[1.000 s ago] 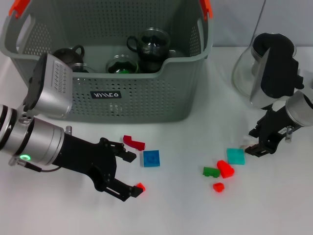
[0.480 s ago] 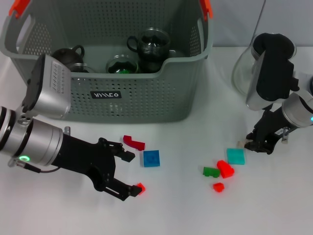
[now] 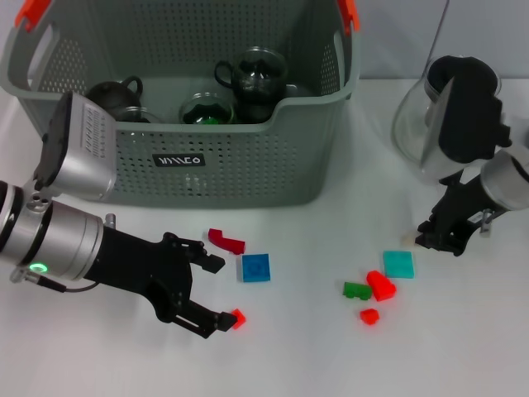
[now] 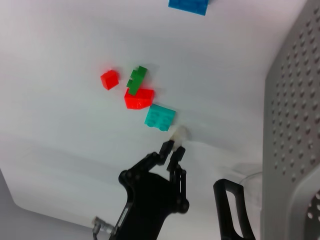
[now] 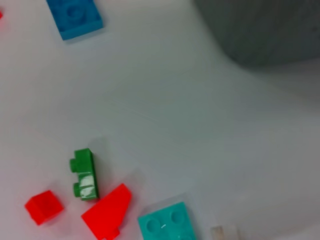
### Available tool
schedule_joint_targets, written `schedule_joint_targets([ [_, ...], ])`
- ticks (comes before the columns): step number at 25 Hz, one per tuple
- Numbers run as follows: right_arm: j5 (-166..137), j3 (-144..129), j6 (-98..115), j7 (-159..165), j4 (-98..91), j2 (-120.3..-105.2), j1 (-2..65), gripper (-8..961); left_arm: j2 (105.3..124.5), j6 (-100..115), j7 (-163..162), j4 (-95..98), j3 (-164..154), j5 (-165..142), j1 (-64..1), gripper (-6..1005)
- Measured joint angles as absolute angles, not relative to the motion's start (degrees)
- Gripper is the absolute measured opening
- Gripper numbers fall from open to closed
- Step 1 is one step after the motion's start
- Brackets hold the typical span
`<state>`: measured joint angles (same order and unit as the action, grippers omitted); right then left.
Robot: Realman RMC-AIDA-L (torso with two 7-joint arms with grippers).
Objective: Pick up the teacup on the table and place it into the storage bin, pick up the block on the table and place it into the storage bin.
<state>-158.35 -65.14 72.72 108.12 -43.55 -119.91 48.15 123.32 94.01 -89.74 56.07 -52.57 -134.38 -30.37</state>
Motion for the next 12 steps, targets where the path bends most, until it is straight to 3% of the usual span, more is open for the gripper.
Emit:
schedule_joint_targets([
  [12,-155.5,-58.2,81.78,106.53,-55.36,-119.55,44.5,133,123.48,93.87,-89.18,55.63,-51.2,-134.39,-30.38,889],
])
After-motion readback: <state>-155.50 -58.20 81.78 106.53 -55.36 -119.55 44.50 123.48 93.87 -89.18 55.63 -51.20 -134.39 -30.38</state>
